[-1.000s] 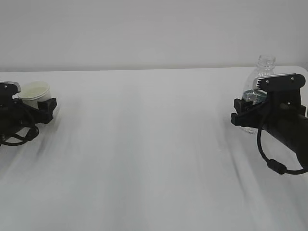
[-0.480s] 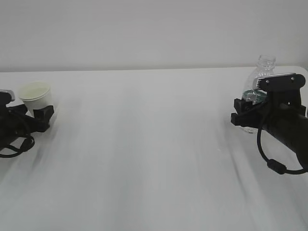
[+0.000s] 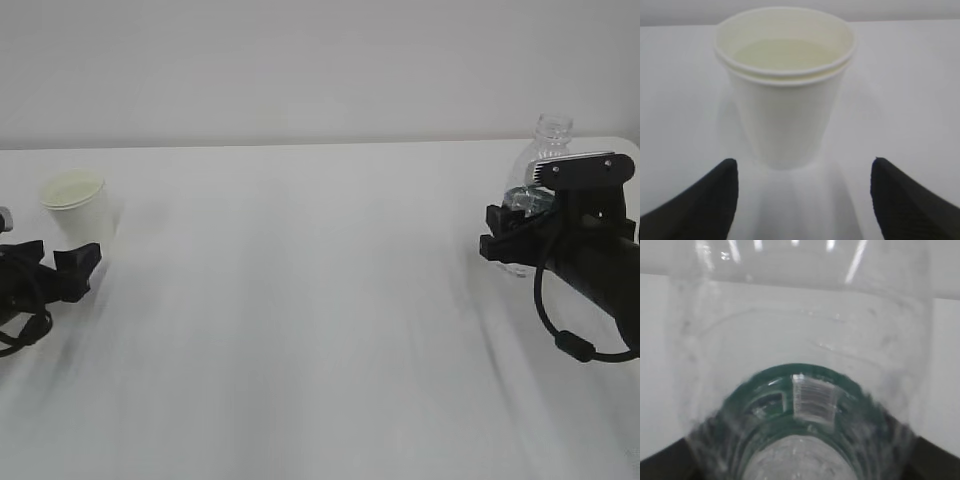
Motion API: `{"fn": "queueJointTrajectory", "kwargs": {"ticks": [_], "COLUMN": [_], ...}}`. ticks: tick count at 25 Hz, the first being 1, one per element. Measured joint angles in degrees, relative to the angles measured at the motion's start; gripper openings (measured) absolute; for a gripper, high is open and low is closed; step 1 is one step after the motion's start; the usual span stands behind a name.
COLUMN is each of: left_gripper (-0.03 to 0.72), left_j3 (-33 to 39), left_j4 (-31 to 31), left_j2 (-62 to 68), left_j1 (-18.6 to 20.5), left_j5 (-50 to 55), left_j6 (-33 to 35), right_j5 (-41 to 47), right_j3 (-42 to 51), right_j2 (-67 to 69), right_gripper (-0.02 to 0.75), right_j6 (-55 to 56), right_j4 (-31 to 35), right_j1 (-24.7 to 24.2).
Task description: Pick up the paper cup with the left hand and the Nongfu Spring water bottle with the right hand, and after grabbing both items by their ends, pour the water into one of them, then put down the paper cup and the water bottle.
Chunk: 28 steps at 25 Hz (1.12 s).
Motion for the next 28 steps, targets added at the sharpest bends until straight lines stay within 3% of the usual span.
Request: {"fn": "queueJointTrajectory", "kwargs": {"ticks": [6, 28], "left_gripper": [0.591, 0.587], "left_j3": [4.5, 4.5], "left_j4": [0.8, 3.2], "left_j2": [-2.4, -2.7], "left_j1": [0.0, 0.0], "left_j5": [0.0, -0.1], "left_j6": [0.0, -0.2], "right_j5": [0.0, -4.8], "right_j3": [0.0, -4.1], "right_j2": [0.0, 8.4], "right_gripper": [0.482, 0.482], "right_j6": [0.0, 0.0], "right_j4": [0.0, 1.8], "right_j1": [0.0, 0.0]}}
